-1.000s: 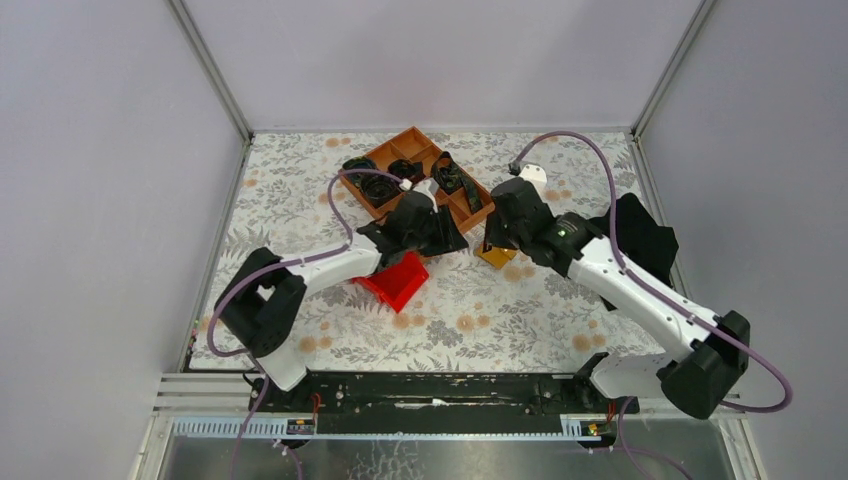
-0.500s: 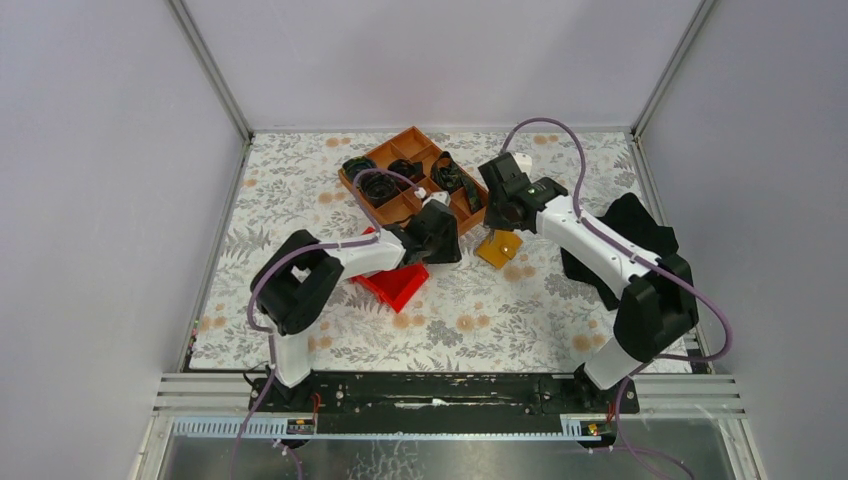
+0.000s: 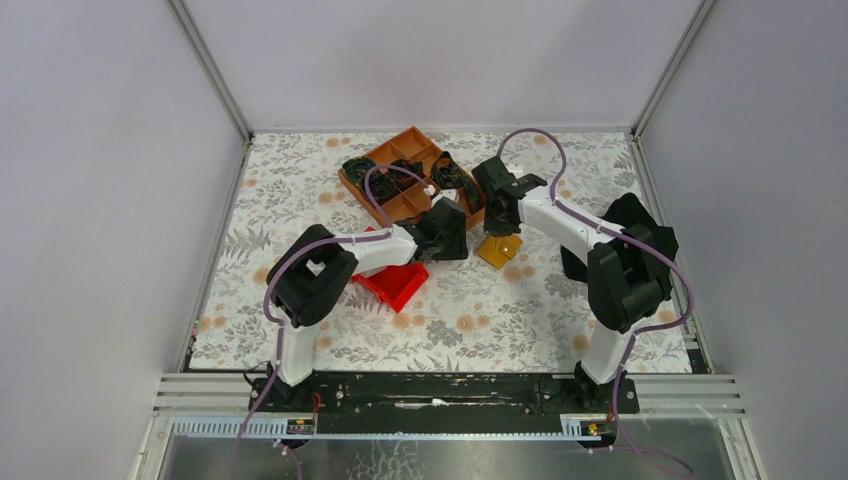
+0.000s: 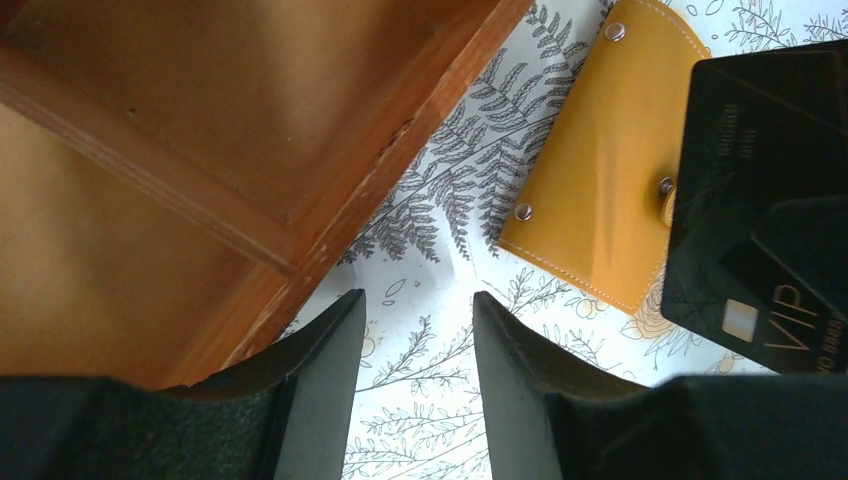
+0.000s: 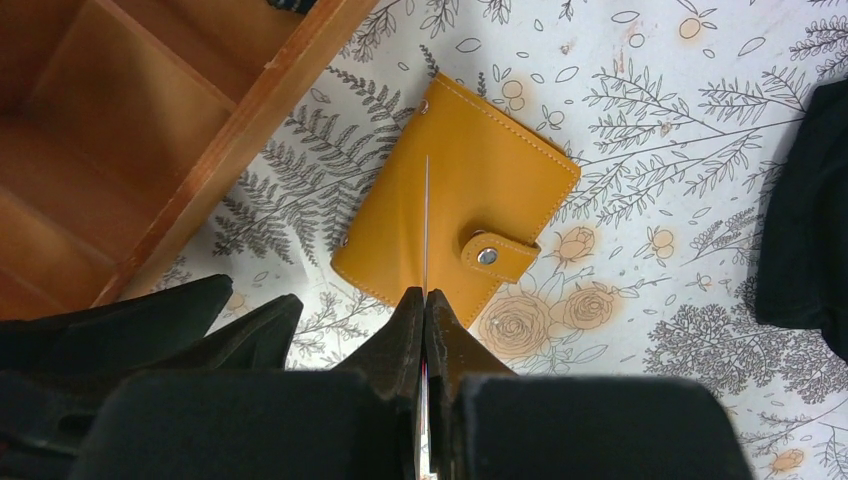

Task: Put the credit cards into the card holder
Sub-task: Open the card holder at the center of the board.

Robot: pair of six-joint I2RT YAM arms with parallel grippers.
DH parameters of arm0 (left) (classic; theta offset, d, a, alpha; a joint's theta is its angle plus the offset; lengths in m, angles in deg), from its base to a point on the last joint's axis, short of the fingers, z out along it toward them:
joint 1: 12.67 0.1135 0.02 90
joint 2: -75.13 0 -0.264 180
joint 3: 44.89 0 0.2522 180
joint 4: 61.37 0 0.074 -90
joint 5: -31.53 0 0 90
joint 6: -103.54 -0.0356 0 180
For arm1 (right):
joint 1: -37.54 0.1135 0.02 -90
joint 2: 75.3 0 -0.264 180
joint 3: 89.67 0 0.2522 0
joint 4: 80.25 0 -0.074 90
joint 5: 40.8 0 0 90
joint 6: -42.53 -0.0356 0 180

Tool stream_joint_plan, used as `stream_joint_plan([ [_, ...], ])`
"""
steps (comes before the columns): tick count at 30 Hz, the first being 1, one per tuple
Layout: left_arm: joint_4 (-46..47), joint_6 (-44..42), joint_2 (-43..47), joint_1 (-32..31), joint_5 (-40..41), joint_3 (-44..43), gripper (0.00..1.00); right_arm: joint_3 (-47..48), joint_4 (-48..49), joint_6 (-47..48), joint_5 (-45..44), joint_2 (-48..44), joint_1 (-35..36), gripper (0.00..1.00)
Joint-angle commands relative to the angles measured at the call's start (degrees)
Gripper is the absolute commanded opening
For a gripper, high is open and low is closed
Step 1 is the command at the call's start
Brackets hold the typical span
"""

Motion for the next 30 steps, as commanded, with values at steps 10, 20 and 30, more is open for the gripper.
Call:
stream_joint_plan([
  [10,-0.09,-1.10,-4.00,-2.34,3.10,-6.17,0.52,1.03,-0.31,2.01,-5.09,2.72,-0.57,0.00],
  [20,-0.56,-1.61,-6.53,-3.31,4.22,-9.82,0.59,-0.88,-0.10,1.63,-6.66,3.02,-0.68,0.00],
  [30,-1.88,-2.54,-9.28,-4.26,5.84,-12.39,0.61,-1.87,-0.24,1.02,-6.65,2.88,-0.61,0.00],
])
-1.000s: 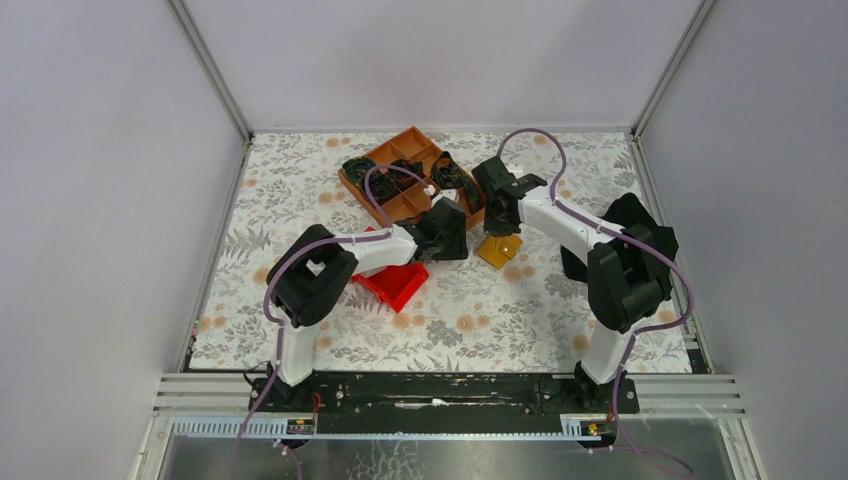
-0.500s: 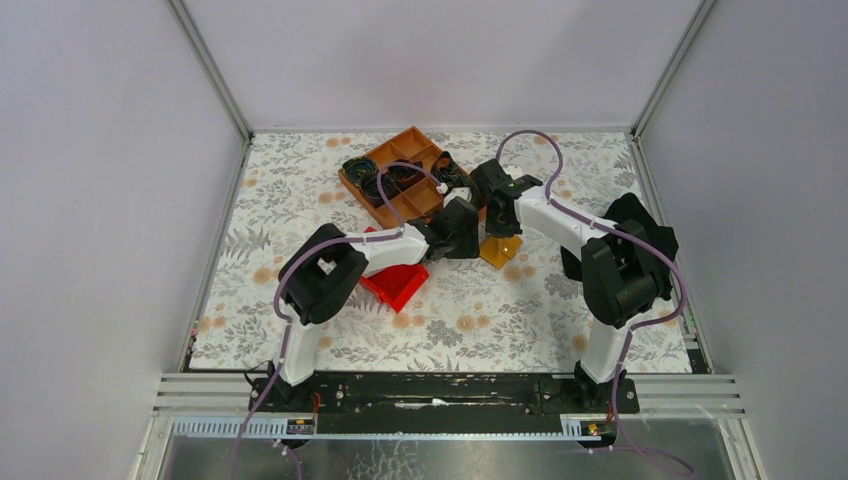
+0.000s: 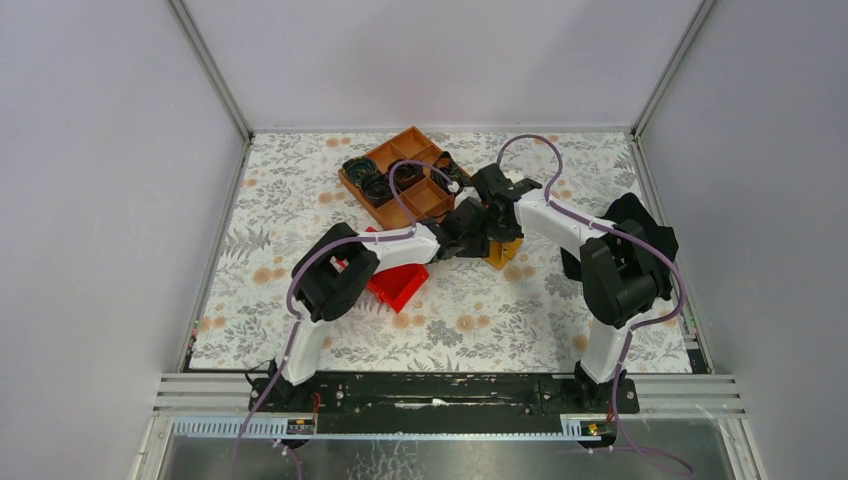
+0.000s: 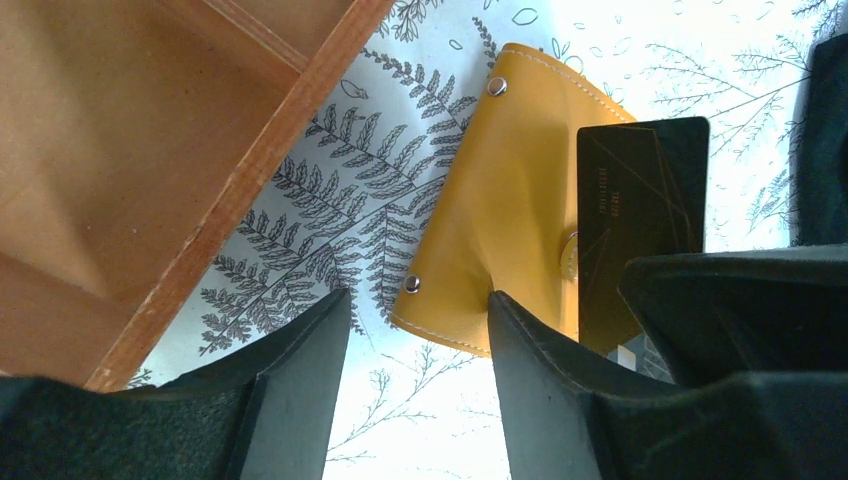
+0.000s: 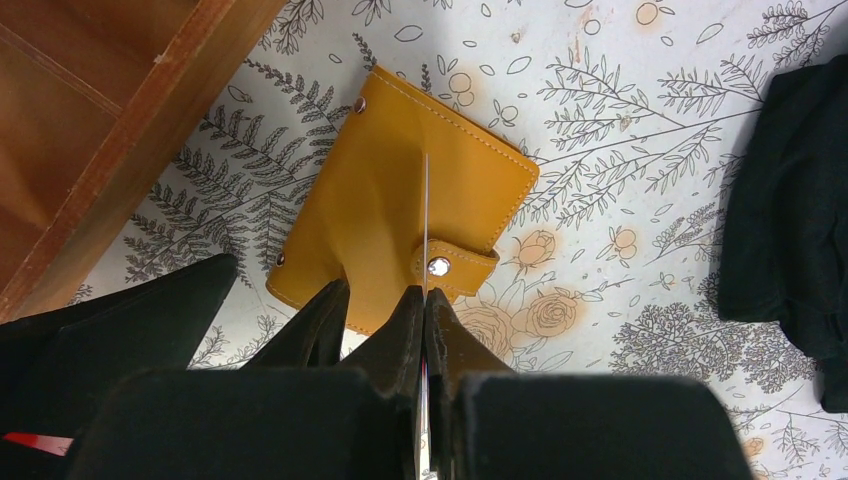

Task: Put the credit cards into the card holder
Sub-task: Open the card holder at the center of the board.

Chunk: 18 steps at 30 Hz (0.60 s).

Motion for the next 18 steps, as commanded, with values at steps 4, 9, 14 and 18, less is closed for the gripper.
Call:
stream_joint_plan([
  [4,-1.42,-1.74,-1.98,-0.57,2.08,-1.79,0.60,-0.32,-0.68,-0.48,-3.32,-0.22,-0.39,0.00],
  [9,-2.59,-1.70,-2.43,-0.78,2.47,-1.22,0.60,-1.36,-1.17,-0.26,-5.02,-1.74,-0.38,0.00],
  [14,-3.57,-1.03,-2.47,-0.84,3.19,-0.21,0.59,-2.18,-1.28,-0.71,-5.77,-4.50,-0.37,0.00],
  [18,-3.90,-0.20,-2.22,-0.97,3.06,1.29,0.59,-0.90,-2.39,-0.45,-6.40,-5.53,-0.37,0.00],
])
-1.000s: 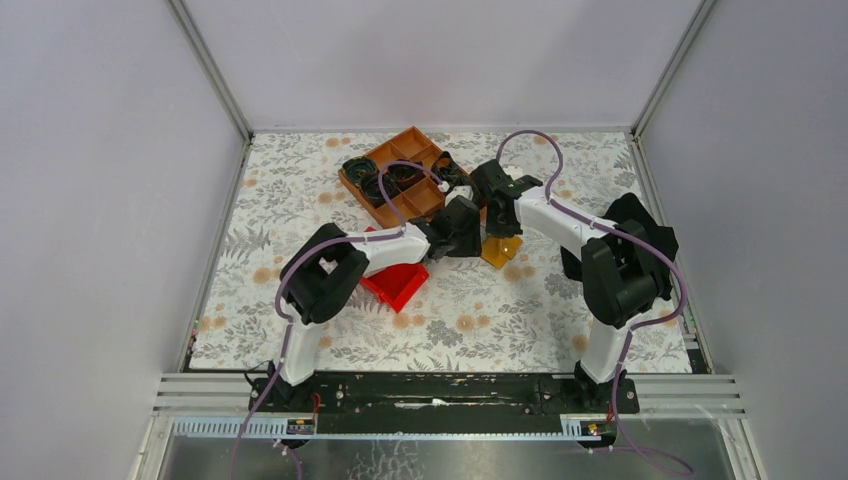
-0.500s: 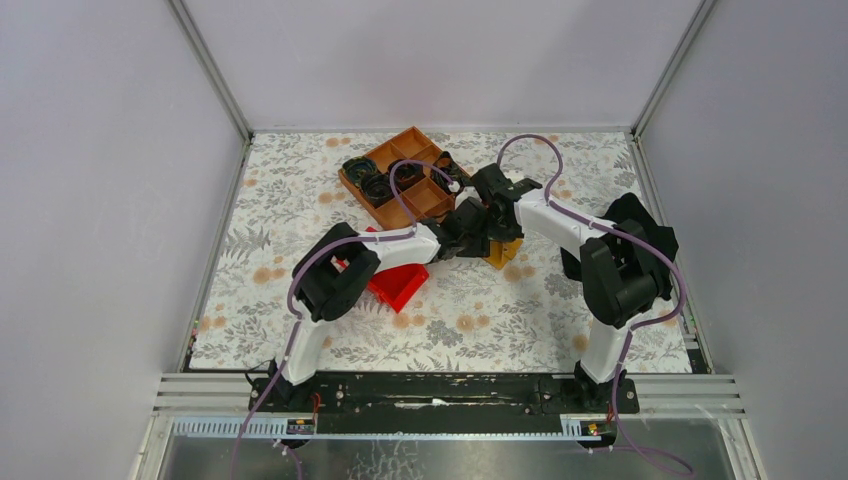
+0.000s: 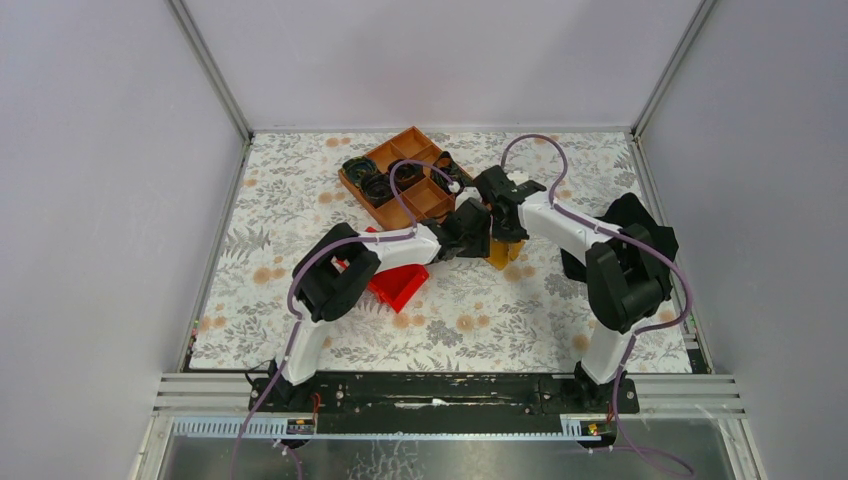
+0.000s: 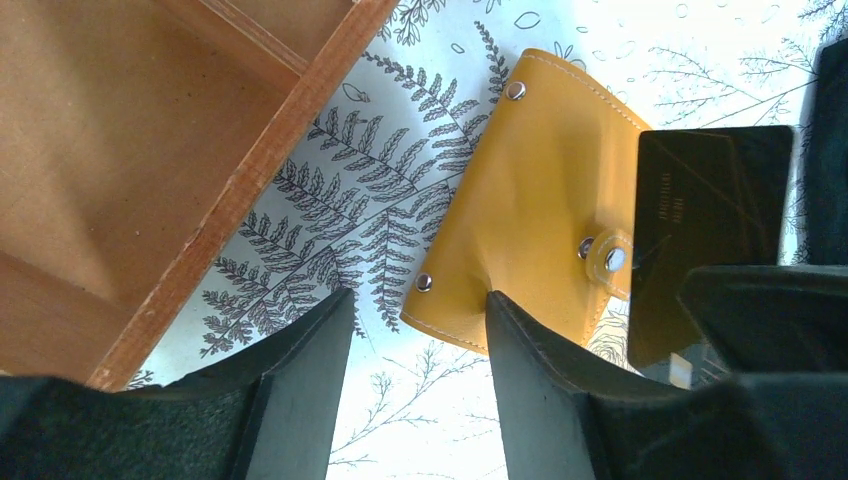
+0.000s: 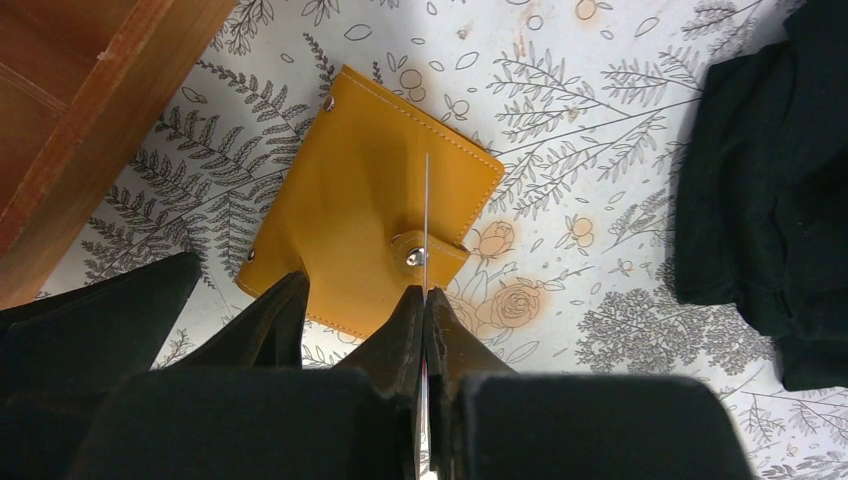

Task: Put the credit cards into the card holder
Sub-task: Open the card holder at the center of the board.

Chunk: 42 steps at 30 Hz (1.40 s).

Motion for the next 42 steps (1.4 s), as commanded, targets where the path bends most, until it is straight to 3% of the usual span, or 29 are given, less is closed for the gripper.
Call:
stream_joint_plan([
  [1,-3.76,0.52,-1.44,-0.52,1.72,2.39,0.59,1.15,-2.09,-0.23,-3.41,-4.00,-0.40,0.00],
  [11,-3.76,1.95,-0.31,-0.87,0.95,5.66,0.59,1.04,-0.78,-2.24,-0.64,-6.52,-0.33,0.00],
  [21,-4.26,3.69,0.98,-0.91,-0.23,7.07,0.58,3.67,1.35,-4.35,3.50,-0.68,1.26,0.00],
  [31,-5.24,3.88,1.21,-0.90,-0.27,7.41,0.58,0.17,3.54,-5.89,1.46,2.27,1.51,0.00],
  [42,-6.05,4.62,0.20,-0.85,0.50,7.10,0.58,-4.65,3.13,-5.80,-3.41,-2.90,1.53,0.00],
])
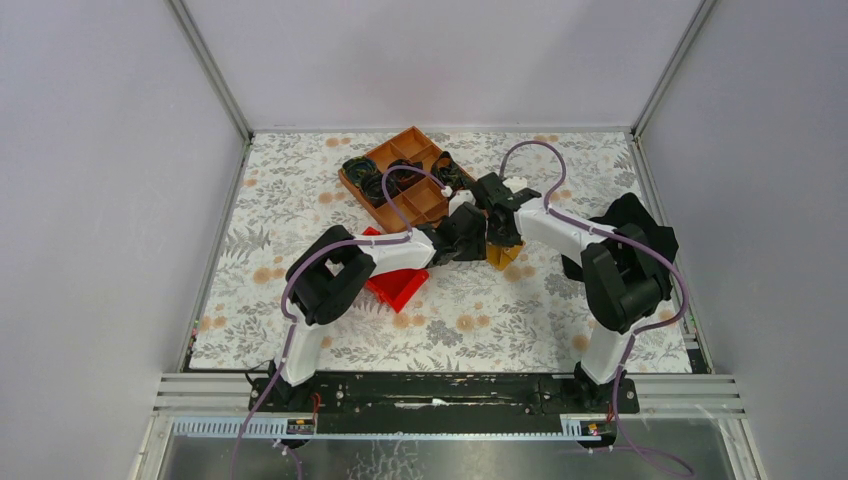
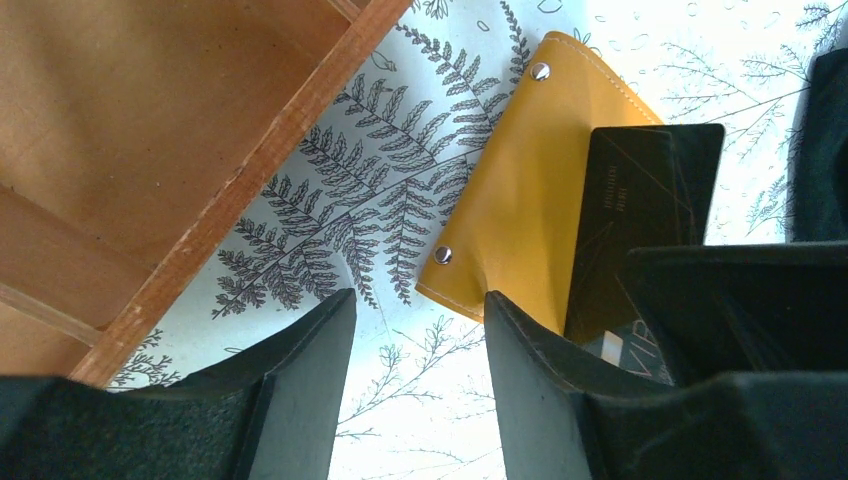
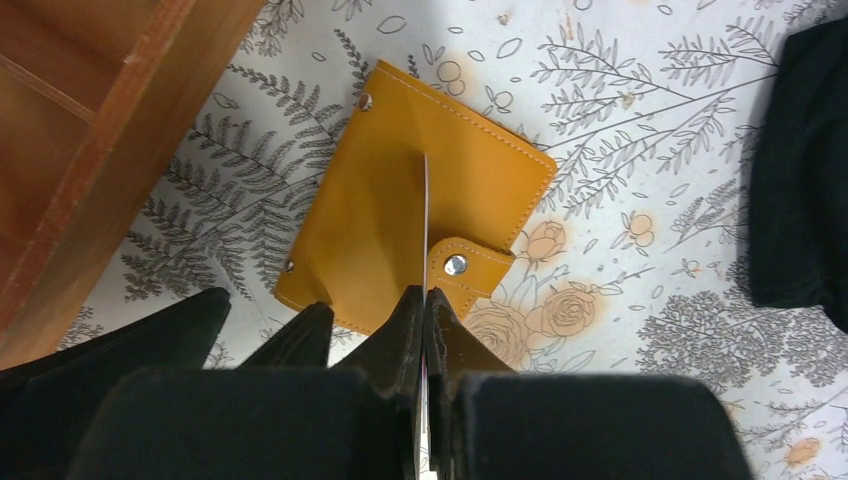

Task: Put the credit cards into the card holder
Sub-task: Open the card holder at the center of the board.

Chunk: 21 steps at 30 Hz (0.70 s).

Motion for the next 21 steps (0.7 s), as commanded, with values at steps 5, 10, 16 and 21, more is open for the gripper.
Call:
stream_joint_plan([
  [5,-8.43,1.17,-2.86,-0.55,0.22,2.15,0.58,-3.72,-1.36,-0.42,-6.14,-5.17,0.08,0.00],
  [10,-8.78,1.35,-3.40,-0.53,0.26,1.81,0.58,-3.94,-1.82,-0.17,-6.98,-6.57,-0.01,0.00],
  [16,-9.08,1.55,-3.91,-0.53,0.11,1.46,0.58,-4.13,-2.00,-0.16,-7.03,-8.03,-0.20,0.00],
  [21,-9.07,1.88,-2.97,-0.54,0.27,1.43,0.58,-3.91,-2.43,-0.04,-7.45,-9.67,-0.20,0.00],
])
